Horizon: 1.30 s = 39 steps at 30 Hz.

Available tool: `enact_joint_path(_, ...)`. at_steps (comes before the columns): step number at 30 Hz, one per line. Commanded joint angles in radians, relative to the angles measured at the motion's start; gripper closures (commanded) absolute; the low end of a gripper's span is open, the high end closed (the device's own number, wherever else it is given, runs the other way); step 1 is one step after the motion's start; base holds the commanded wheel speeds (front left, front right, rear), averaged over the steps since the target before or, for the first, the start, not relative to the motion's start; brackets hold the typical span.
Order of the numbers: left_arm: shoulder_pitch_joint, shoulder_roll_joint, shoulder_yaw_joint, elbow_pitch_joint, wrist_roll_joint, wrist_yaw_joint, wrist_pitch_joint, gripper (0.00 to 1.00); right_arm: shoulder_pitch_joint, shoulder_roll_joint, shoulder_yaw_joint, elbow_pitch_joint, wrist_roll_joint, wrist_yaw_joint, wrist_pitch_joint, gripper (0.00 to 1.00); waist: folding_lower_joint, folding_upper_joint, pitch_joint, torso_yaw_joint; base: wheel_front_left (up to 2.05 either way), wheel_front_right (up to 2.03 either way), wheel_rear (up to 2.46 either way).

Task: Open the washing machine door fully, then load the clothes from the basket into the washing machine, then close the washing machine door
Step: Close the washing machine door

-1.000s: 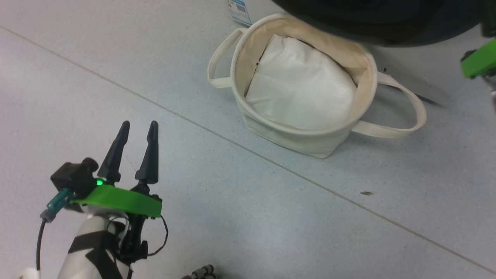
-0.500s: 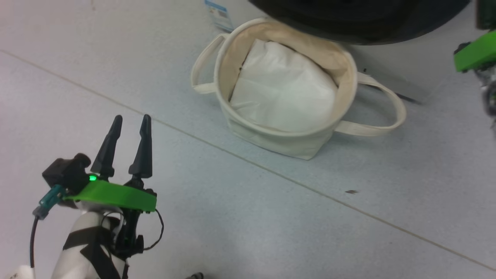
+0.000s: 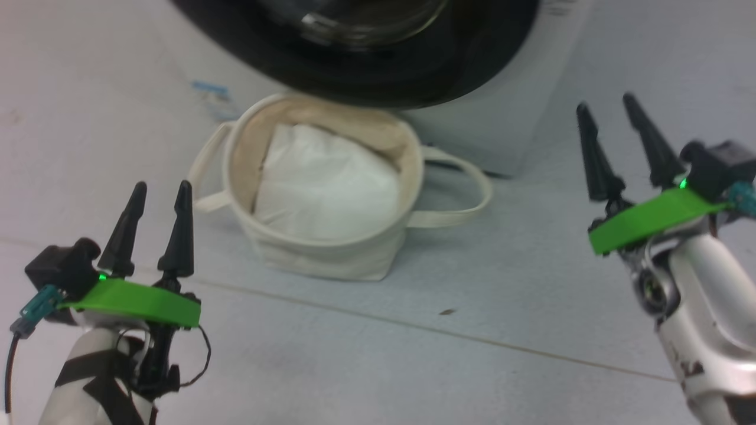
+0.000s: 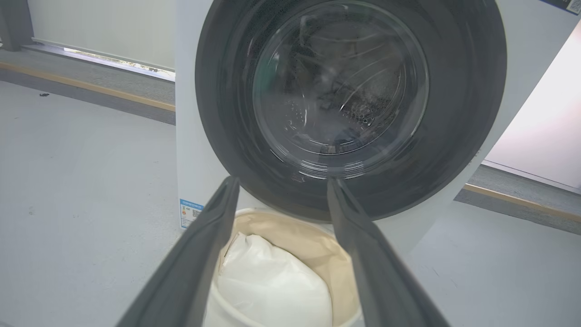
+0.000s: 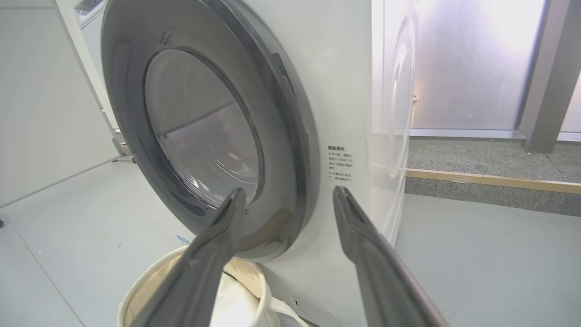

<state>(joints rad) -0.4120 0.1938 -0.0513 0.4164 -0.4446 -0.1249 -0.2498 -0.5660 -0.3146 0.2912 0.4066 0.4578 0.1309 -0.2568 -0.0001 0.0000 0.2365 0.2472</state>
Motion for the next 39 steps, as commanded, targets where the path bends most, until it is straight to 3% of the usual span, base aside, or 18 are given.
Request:
enact_joint_path(1,-0.005,0.044,0.028,-0.023,-0.011,-0.006,-0.012,0.0,0.01,0.007,0.004,-0.038,-0.002,0.0,-0.005,0.0,0.0001,0.0,-0.082,-0.093,0.0,0.0,0.0)
enact_joint_path(6,0.03,0.087,0.026,-0.015,-0.052,-0.006,-0.012,0.0,0.12,0.027,-0.028,-0.095,0.013,0.0,-0.005,0.0,0.0001,0.0,-0.132,-0.173,0.0,0.0,0.0)
enact_joint_path(14,0.096,0.102,0.086,-0.029,-0.082,-0.006,-0.012,0.0,0.273,0.049,-0.138,-0.161,0.01,0.0,-0.005,0.0,0.0001,0.0,-0.162,-0.247,0.0,0.0,0.0)
enact_joint_path(39,0.144,0.071,0.105,-0.074,-0.074,-0.006,-0.012,0.0,0.317,0.072,-0.188,-0.184,-0.029,0.0,-0.005,0.0,0.0001,0.0,-0.18,-0.257,0.0,0.0,0.0)
